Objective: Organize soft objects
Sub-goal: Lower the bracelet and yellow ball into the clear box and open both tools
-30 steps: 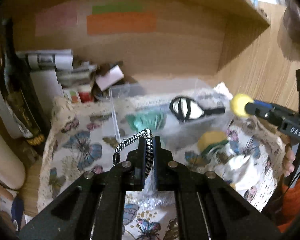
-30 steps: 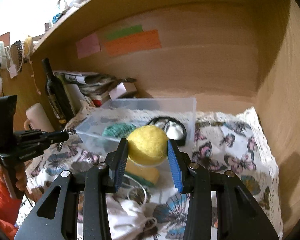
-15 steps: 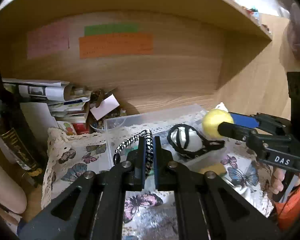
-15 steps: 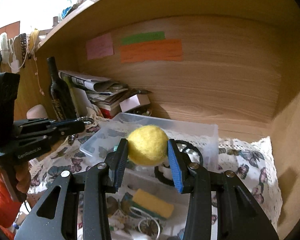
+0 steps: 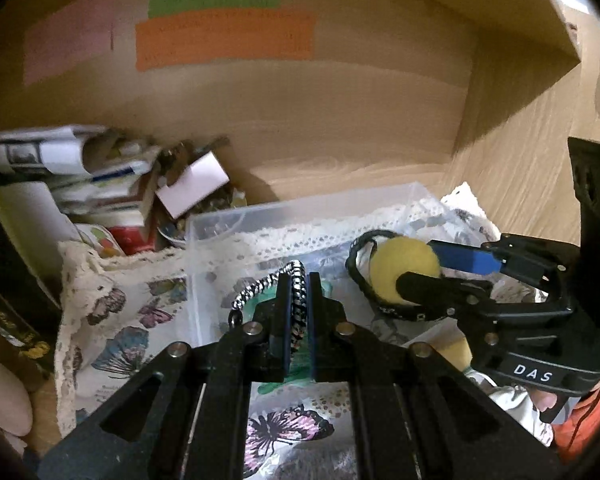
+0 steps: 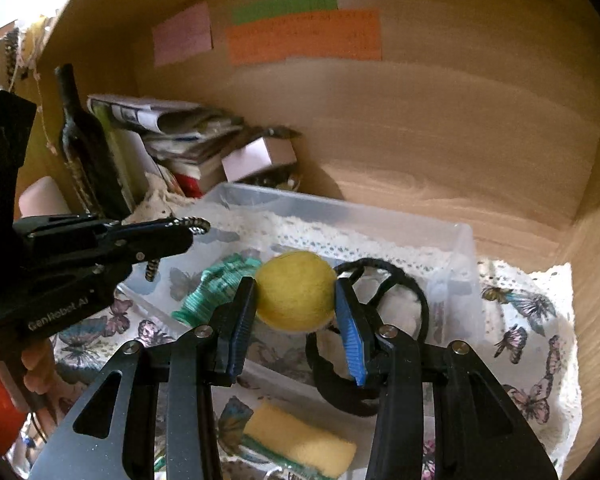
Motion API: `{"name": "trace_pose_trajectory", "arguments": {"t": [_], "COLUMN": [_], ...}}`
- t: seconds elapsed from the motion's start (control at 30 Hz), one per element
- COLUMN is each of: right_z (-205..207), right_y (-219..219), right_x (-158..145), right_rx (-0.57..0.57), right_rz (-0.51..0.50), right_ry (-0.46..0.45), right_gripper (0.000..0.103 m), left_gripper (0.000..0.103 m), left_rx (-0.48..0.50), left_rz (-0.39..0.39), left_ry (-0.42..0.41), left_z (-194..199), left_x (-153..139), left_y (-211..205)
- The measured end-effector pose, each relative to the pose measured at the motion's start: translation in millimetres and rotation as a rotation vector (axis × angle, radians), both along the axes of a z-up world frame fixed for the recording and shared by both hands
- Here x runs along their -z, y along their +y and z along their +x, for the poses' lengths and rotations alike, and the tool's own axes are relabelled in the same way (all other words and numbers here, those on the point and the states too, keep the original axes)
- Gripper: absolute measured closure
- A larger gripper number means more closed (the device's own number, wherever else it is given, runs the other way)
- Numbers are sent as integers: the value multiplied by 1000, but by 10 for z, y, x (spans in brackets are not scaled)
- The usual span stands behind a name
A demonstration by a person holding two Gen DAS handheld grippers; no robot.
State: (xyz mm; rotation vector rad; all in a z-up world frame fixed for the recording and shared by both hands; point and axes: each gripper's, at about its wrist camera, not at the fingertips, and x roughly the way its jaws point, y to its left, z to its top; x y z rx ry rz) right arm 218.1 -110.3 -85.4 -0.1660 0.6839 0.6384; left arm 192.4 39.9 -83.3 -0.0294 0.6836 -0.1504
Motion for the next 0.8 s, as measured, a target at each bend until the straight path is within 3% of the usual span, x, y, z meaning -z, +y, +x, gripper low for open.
{"name": "trace_pose_trajectory", "arguments": {"t": [0.2,0.37,0.47,0.57,0.63,0.8], "right_z": [83,76,72,43,6,-134], "right_y": [17,18,15,-23,-56,-153], "right_x": [86,94,88,44,-6,-161], "right_rx": [2,3,6,15,18,33], "right_rz": [-17,-37,-46,-33,-25,-8], "right_ry": [50,53,48,23,3,-56], "right_gripper": [64,64,57,44,42,36], "left_gripper": [97,95,86,66,55,39], "left_rx": [18,25,28,26,21,10], "left_rz": [15,24,21,23,23,12], "left_ry": [89,101,100,88,71,21], "left_z": [182,190,163,109,57,-84], "left_x": [222,271,243,204,154,-7], "left_y": [-38,-63,-70,-73,-72,-53]}}
